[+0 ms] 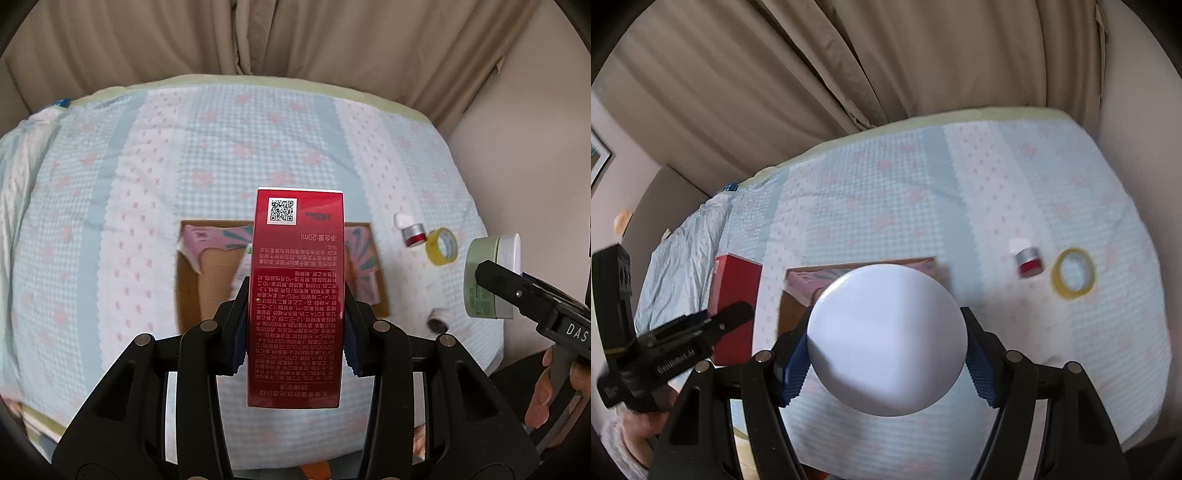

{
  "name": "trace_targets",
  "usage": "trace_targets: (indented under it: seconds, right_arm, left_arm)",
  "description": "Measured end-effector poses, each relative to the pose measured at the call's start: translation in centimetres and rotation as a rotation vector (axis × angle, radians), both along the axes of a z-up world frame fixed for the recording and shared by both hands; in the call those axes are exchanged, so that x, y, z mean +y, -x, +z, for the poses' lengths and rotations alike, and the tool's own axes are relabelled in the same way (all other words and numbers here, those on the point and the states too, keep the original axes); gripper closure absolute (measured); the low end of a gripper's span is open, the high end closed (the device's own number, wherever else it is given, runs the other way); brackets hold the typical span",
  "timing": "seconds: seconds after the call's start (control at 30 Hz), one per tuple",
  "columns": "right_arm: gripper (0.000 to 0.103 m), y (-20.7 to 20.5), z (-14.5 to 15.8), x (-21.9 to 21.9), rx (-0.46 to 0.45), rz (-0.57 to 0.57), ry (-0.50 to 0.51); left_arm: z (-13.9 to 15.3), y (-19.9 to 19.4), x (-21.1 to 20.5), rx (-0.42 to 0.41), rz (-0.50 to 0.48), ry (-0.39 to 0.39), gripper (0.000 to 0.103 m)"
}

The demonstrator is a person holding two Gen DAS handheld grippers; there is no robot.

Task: Organize rigid objects
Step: 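Carry the red box and white jar over the cardboard box with both tools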

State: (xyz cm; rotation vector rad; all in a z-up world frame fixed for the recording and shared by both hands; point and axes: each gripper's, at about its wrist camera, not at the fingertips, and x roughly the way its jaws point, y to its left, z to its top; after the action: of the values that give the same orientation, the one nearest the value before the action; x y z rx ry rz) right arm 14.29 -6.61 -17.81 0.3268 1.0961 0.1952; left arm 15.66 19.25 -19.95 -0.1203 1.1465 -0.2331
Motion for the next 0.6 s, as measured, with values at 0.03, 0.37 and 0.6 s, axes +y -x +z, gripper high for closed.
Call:
trace_targets:
  seconds: [0.03,0.37,0.6]
  right_arm:
    - [0.035,-0.2,-0.3,0.9,0.010,-0.011,-0.002]
    - [0.035,-2.5,-5.5,9.8,0.076,0.073,0.059]
    - [0.035,-5.4,-11.6,13.2,0.129,0.194,0.126]
  left_arm:
    - [-0.5,-0.4,0.7,0.006,-0.013,-0.003,0.065]
    - [-7.3,-4.9,4.9,0.091,-0.119,-0.052,0.065]
    - [-13.3,-8.3,4.9,0.159,-0.152,-0.083,0.065]
